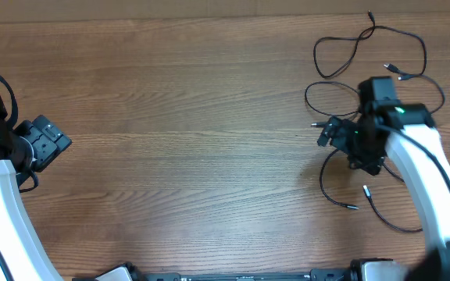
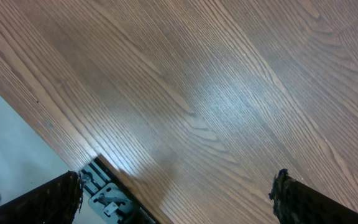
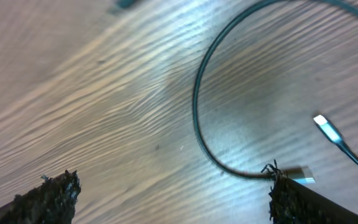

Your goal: Untangle cables

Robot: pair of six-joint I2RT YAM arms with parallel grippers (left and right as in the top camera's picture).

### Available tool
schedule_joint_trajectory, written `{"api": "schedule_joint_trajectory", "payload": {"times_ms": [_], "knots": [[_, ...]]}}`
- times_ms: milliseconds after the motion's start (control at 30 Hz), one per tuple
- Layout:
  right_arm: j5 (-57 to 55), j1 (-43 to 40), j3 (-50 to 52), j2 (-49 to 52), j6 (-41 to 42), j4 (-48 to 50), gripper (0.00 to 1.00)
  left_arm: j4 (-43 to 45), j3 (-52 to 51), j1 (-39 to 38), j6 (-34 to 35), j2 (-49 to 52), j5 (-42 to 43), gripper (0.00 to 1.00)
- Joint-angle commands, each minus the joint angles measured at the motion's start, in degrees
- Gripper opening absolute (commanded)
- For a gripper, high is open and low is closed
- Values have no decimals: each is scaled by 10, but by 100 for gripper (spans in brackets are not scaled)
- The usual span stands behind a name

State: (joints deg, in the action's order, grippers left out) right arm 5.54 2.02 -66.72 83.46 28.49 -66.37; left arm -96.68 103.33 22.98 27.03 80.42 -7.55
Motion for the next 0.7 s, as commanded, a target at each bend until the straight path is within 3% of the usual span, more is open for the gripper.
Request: {"api": "schedule_joint_trajectory", "payload": {"times_ms": [0,333,667], "knots": [[-1,4,-16,-74,0,-18,98,-1,-2,2,9,1,1,100],[-35,64,0,-280,-17,-91,98,-1,-2,2,9,1,1,100],[-22,64,0,-386,-15,-177,100,-1,-2,2,9,1,1,99]]}}
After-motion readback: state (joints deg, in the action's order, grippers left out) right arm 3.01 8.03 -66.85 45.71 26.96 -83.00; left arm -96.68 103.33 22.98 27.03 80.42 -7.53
